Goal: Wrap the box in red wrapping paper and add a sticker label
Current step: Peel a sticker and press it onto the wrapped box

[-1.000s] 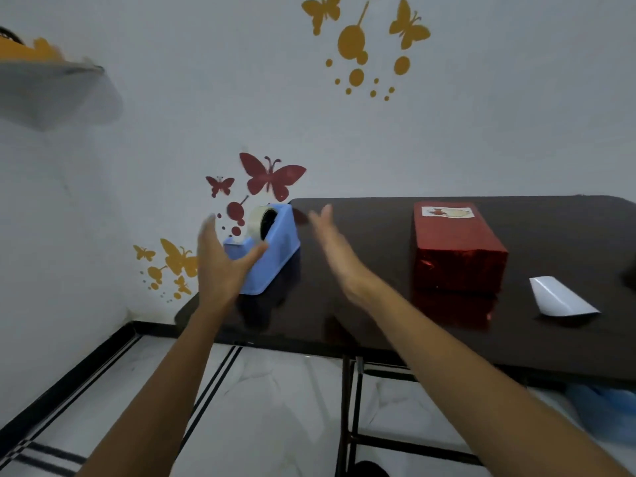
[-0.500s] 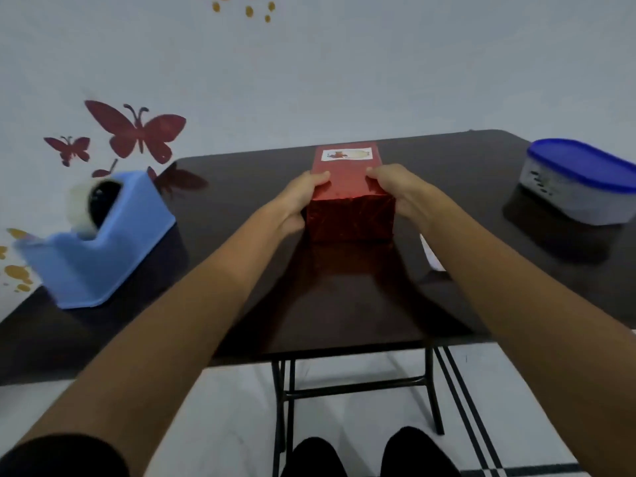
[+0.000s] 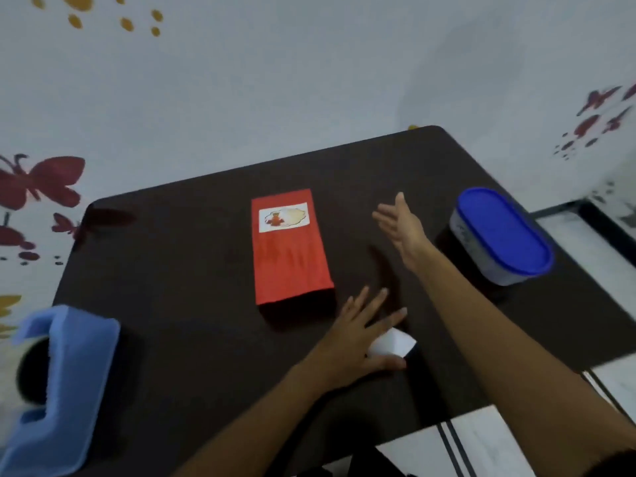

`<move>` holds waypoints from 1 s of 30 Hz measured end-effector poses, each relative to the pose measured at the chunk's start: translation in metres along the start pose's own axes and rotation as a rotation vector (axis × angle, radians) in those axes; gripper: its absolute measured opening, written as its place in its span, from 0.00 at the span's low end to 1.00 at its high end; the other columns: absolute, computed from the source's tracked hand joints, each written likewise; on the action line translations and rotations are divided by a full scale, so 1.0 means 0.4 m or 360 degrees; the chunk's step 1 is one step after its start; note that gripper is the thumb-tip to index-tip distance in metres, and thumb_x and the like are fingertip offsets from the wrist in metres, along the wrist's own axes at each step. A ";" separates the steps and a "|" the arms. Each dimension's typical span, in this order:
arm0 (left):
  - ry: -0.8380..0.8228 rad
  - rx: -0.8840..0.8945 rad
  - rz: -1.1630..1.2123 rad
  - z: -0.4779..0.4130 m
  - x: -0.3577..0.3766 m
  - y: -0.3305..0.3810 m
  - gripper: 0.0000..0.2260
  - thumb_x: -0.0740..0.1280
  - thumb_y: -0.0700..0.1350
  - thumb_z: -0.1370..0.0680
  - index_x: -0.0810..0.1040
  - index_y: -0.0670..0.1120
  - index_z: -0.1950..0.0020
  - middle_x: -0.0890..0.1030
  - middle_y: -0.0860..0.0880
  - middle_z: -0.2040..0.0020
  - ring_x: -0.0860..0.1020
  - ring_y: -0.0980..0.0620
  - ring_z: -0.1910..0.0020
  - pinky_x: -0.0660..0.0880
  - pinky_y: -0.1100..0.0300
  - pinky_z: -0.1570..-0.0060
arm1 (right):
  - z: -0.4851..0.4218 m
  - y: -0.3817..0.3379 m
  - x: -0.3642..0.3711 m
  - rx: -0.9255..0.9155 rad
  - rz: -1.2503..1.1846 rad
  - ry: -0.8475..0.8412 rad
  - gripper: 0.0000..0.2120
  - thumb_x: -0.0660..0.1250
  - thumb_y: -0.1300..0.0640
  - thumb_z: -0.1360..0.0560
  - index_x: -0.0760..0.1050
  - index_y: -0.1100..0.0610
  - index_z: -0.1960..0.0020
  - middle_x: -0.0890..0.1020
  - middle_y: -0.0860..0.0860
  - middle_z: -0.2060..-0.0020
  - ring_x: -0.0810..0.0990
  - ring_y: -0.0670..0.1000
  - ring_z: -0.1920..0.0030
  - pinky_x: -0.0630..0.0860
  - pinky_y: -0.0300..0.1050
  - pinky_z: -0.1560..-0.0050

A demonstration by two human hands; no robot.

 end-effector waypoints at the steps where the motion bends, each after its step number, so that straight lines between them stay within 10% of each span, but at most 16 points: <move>1: -0.0048 0.0008 -0.0216 -0.022 0.025 0.001 0.27 0.58 0.62 0.24 0.64 0.55 0.26 0.59 0.49 0.24 0.53 0.49 0.24 0.48 0.50 0.26 | -0.001 0.008 -0.031 0.0081 -0.0020 0.0041 0.28 0.44 0.42 0.19 0.67 0.59 0.30 0.73 0.55 0.33 0.68 0.54 0.30 0.55 0.53 0.26; 4: -0.0269 0.0012 -0.0475 -0.060 0.049 -0.002 0.19 0.56 0.52 0.26 0.81 0.53 0.41 0.80 0.51 0.40 0.79 0.51 0.41 0.75 0.49 0.43 | 0.038 0.033 -0.100 0.0295 -0.0095 0.0088 0.28 0.45 0.43 0.18 0.67 0.61 0.30 0.73 0.56 0.33 0.69 0.55 0.32 0.61 0.48 0.31; 8: 0.0355 -0.0258 0.0381 -0.064 -0.077 -0.025 0.13 0.63 0.48 0.26 0.83 0.49 0.45 0.83 0.55 0.48 0.80 0.56 0.49 0.70 0.65 0.43 | 0.075 0.049 -0.116 0.0399 -0.0077 0.0052 0.26 0.48 0.45 0.18 0.69 0.62 0.32 0.75 0.56 0.35 0.71 0.55 0.34 0.65 0.47 0.35; 15: 0.0808 -0.0940 0.1383 -0.190 -0.203 -0.009 0.06 0.69 0.38 0.26 0.78 0.49 0.52 0.82 0.47 0.60 0.82 0.49 0.61 0.79 0.56 0.61 | 0.114 -0.031 -0.123 0.0232 -0.0091 -0.0077 0.19 0.58 0.44 0.21 0.77 0.56 0.41 0.82 0.52 0.48 0.81 0.49 0.49 0.76 0.48 0.42; 21: 0.0544 -0.0916 0.1712 -0.368 -0.217 0.118 0.03 0.72 0.40 0.27 0.80 0.45 0.54 0.83 0.45 0.59 0.82 0.51 0.63 0.79 0.61 0.63 | 0.133 -0.125 -0.276 -0.0056 -0.0334 0.0120 0.06 0.67 0.56 0.24 0.77 0.59 0.56 0.81 0.52 0.64 0.80 0.48 0.64 0.79 0.39 0.62; 30: 0.0351 -0.0636 0.1521 -0.726 -0.095 0.377 0.03 0.69 0.39 0.24 0.81 0.41 0.55 0.82 0.44 0.59 0.80 0.49 0.60 0.78 0.62 0.62 | 0.093 -0.160 -0.783 -0.0125 -0.0421 0.0687 0.03 0.68 0.63 0.26 0.75 0.61 0.56 0.79 0.55 0.62 0.80 0.48 0.71 0.78 0.37 0.70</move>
Point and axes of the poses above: each hand's wrist, its own z-axis away from the middle knuckle, its own x-axis out of the palm, y = z × x, the point moved 7 cm from there along -z, towards the middle knuckle
